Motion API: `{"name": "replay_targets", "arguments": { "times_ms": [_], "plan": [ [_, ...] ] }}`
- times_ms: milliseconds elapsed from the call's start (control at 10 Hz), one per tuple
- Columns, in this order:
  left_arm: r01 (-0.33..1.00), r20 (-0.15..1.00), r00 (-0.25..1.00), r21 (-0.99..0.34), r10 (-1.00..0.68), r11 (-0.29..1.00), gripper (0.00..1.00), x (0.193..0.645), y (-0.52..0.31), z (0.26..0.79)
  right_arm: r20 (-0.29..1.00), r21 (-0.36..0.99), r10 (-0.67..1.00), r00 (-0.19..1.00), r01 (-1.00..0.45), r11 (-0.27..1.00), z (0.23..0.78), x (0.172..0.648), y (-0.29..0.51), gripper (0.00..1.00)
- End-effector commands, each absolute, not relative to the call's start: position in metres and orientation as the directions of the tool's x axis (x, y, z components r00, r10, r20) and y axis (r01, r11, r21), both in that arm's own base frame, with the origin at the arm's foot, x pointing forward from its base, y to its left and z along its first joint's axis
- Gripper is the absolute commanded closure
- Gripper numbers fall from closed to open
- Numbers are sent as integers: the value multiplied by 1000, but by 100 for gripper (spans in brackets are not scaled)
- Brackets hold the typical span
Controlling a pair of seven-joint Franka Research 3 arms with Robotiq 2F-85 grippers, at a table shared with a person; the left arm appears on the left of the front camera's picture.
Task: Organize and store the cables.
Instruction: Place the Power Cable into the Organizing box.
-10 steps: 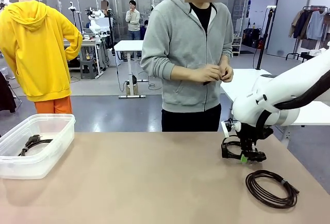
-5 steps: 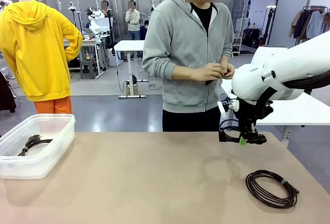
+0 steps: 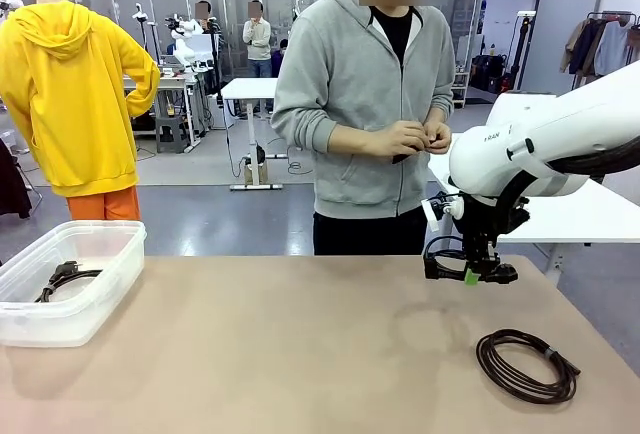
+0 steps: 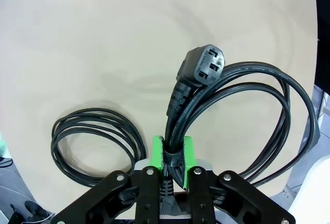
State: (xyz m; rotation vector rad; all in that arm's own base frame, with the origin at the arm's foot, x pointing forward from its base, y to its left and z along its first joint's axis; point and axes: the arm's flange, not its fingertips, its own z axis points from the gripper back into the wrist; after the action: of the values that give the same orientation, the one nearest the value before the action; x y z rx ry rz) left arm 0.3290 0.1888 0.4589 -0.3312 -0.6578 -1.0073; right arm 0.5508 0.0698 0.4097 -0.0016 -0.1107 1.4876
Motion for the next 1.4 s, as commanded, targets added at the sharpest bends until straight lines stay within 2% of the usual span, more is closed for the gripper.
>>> {"name": "replay_targets", "arguments": {
  "times_ms": [0, 100, 200, 500, 900, 1200, 1300],
  "plan": [
    [850, 654, 381, 31, -653, 526, 0, 332, 188, 461, 74, -86, 995, 73, -993, 79, 413, 554, 69, 87],
    [850, 654, 381, 31, -653, 526, 0, 332, 188, 461, 74, -86, 995, 73, -993, 79, 413, 554, 69, 87],
    [850, 654, 381, 31, -653, 526, 0, 332, 188, 461, 73, -69, 994, 79, -994, 84, 410, 551, 70, 82],
    [850, 654, 381, 31, -653, 526, 0, 332, 188, 461, 18, -136, 998, 62, -989, 64, 443, 566, 130, 82],
    [850, 654, 381, 31, -653, 526, 0, 332, 188, 461, 9, -97, 989, -146, -985, -144, 456, 576, 256, 82],
    [850, 654, 381, 31, -653, 526, 0, 332, 188, 461, 67, -98, 989, -130, -988, -123, 443, 564, 329, 82],
    [850, 654, 381, 31, -653, 526, 0, 332, 188, 461, 42, -95, 992, -120, -989, -115, 434, 557, 355, 82]
  ]
}}
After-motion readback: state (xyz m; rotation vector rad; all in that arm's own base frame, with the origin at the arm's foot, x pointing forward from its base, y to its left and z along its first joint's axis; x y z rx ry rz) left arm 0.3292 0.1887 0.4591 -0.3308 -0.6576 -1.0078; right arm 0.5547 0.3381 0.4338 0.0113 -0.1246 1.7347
